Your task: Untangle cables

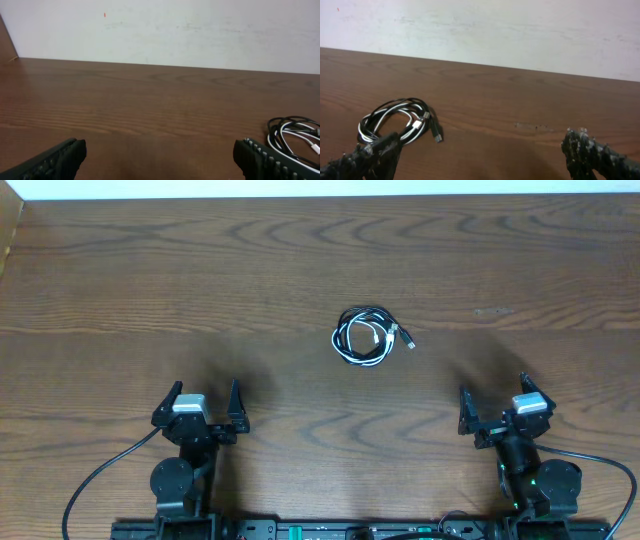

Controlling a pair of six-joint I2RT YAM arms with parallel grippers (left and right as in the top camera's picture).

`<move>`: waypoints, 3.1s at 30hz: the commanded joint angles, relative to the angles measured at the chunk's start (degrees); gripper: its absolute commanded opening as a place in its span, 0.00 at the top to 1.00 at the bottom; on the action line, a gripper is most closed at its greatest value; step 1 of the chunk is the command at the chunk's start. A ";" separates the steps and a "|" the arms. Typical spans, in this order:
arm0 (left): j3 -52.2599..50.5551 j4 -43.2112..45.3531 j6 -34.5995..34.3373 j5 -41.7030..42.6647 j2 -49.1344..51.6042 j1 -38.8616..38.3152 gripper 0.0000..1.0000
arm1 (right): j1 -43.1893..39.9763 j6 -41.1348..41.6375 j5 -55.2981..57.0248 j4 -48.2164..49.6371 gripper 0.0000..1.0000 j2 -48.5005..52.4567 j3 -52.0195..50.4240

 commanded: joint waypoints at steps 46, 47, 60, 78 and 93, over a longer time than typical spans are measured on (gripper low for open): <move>-0.83 -2.19 0.98 0.76 -0.31 -0.13 0.01 | -0.04 0.55 -0.52 -0.20 0.01 -0.13 -0.09; -0.83 -2.19 0.98 0.76 -0.31 -0.13 0.01 | -0.04 0.55 -0.55 -0.22 0.01 -0.13 -0.09; -0.83 -2.19 1.01 0.76 -0.31 -0.13 0.01 | -0.04 -1.18 0.94 -0.31 0.01 -0.13 -0.09; -0.81 -0.81 0.98 1.25 -0.28 -0.13 0.01 | -0.09 -2.47 5.05 2.21 0.01 -0.07 -0.07; 2.86 0.20 -6.34 8.96 -0.13 -0.13 0.01 | -0.09 -1.99 -0.20 2.73 0.01 10.54 4.57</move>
